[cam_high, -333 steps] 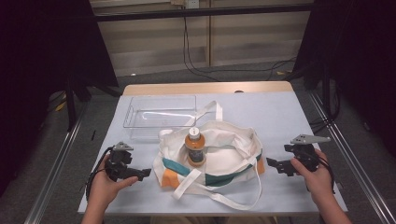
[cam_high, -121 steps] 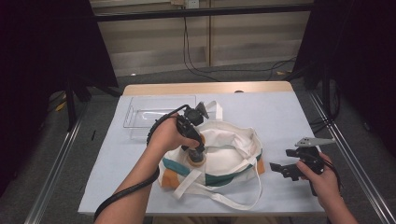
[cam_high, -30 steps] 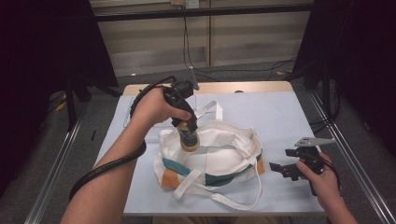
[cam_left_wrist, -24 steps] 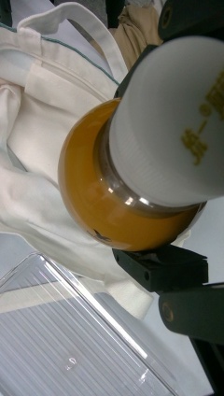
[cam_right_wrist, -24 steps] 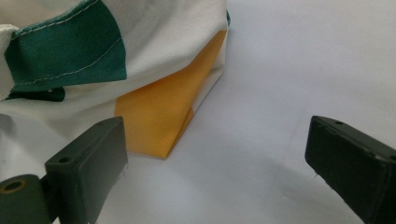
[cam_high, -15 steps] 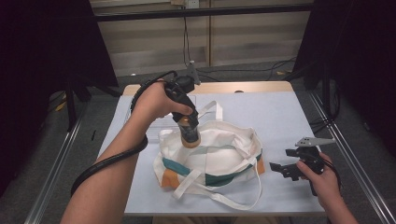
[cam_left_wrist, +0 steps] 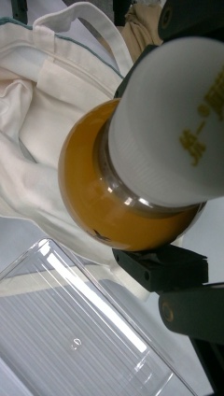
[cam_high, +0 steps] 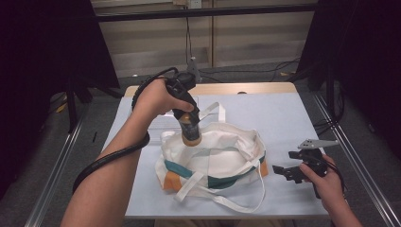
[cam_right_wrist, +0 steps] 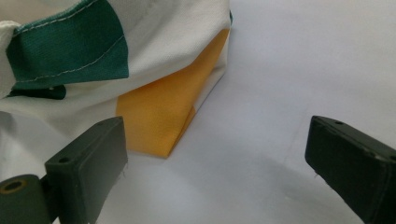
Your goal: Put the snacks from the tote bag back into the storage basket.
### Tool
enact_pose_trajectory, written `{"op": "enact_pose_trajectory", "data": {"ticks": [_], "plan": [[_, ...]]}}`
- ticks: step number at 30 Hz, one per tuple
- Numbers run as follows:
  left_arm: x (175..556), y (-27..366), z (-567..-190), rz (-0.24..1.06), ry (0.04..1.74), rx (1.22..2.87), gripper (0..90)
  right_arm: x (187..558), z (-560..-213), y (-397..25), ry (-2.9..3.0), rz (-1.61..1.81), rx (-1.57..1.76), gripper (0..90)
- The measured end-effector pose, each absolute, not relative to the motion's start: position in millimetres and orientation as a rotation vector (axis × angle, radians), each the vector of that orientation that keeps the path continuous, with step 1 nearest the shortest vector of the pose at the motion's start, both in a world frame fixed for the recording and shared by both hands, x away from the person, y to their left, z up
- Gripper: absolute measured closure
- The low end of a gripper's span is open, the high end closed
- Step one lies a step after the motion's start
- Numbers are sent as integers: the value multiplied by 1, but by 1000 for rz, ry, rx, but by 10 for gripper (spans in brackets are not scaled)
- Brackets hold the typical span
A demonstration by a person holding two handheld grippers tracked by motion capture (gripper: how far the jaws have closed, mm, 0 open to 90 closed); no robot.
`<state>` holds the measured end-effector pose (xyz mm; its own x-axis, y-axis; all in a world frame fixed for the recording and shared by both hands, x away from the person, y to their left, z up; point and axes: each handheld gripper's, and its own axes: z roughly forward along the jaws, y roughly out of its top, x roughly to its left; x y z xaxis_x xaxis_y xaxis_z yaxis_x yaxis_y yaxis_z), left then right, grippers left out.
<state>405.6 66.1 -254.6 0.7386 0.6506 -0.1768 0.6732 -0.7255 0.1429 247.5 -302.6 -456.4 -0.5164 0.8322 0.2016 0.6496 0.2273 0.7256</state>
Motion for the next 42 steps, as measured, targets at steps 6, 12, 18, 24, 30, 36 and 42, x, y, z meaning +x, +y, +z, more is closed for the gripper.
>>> {"op": "enact_pose_trajectory", "data": {"ticks": [6,12,18,24,30,36,42], "plan": [[409,69,-251,-166,1076,2730,298,248,-457,-302,2281,1160,1391,51],[413,72,-250,-150,1086,2732,298,248,-458,-301,2283,1156,1398,50],[417,74,-248,-153,1080,2730,298,248,-459,-299,2299,1145,1383,51],[422,76,-246,-137,1087,2726,298,248,-459,-298,2305,1139,1380,51],[426,78,-246,-141,1119,2708,298,249,-460,-298,2308,1135,1380,51],[431,79,-247,-120,1131,2708,299,249,-460,-299,2306,1134,1377,51],[435,78,-249,-130,1127,2706,298,250,-460,-300,2301,1136,1388,51]]}}
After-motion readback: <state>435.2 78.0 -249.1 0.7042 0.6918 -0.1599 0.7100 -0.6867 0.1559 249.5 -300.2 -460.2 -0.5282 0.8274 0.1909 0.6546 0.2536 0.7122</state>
